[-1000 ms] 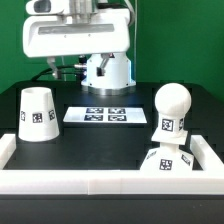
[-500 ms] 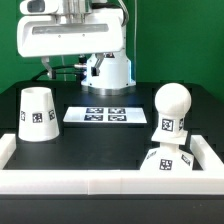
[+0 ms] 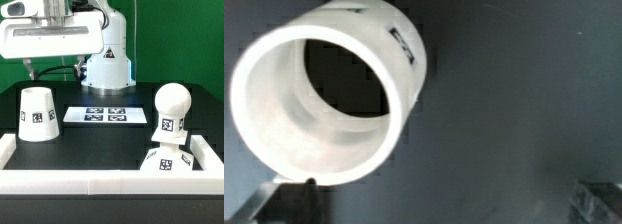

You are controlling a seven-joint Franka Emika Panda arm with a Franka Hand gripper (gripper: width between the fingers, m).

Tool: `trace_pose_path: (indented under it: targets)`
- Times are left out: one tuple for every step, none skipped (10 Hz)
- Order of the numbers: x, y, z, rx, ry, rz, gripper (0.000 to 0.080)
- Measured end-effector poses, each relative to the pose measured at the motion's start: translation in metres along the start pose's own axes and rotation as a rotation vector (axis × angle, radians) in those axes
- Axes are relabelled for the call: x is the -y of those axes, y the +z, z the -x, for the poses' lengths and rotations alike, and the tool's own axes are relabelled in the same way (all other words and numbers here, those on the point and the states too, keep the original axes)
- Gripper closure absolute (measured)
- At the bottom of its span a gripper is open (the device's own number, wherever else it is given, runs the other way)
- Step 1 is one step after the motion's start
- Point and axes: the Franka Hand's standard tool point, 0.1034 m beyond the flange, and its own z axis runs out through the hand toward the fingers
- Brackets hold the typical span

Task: Assemble lamp

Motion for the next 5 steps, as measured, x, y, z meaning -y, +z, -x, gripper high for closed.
trace_pose_path:
  targets:
    - [-0.003,0.001,0.002,-0.001,0.002,-0.007,0.0101]
    - [-0.005,0.002,0.004,-0.001,0.008,-0.012,0.0101]
    - [-0.005,0.004,0.004,0.002,0.011,-0.013,0.0101]
    - [-0.005,0.008,0.005,0.007,0.012,-0.012,0.0101]
    - [-0.006,0.012,0.007,0.013,0.014,-0.011,0.0101]
